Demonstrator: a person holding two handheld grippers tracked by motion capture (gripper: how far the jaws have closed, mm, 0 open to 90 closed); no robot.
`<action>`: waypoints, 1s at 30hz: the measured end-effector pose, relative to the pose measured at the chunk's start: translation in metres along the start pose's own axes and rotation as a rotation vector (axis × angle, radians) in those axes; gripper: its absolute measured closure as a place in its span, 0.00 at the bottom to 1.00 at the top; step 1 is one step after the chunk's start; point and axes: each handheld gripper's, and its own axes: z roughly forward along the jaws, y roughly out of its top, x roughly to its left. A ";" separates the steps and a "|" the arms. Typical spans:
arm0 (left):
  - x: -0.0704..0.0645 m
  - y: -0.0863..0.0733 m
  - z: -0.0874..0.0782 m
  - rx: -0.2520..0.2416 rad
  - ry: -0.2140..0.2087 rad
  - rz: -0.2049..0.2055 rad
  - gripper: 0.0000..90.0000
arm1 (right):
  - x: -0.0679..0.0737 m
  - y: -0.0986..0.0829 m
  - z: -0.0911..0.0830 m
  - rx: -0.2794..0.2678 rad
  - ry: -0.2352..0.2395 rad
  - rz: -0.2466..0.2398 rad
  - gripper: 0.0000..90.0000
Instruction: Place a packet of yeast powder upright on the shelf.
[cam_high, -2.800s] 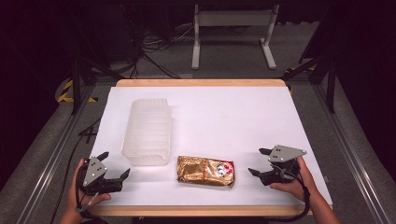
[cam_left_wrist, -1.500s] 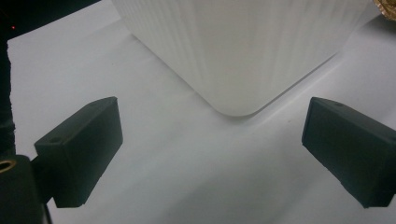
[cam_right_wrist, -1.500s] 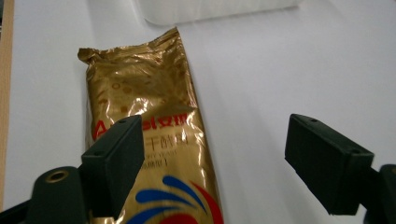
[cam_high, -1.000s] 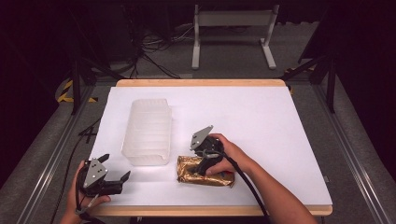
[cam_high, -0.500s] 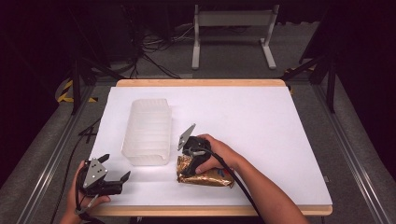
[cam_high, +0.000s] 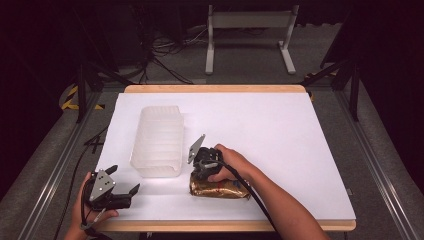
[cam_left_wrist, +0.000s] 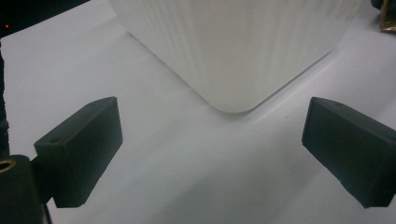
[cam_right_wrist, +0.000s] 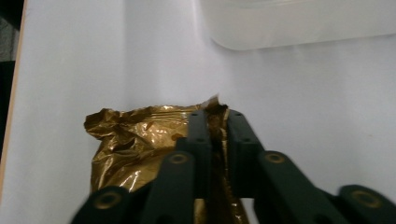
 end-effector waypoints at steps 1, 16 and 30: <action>0.000 0.000 0.000 0.000 0.001 -0.002 0.07 | 0.001 -0.001 -0.002 -0.007 -0.005 -0.003 0.97; -0.001 0.001 0.000 0.000 0.005 -0.005 0.07 | 0.018 -0.014 -0.063 -0.157 -0.129 -0.010 1.00; -0.001 0.002 0.001 0.004 0.004 -0.008 0.07 | 0.029 -0.036 -0.129 -0.229 -0.232 0.014 1.00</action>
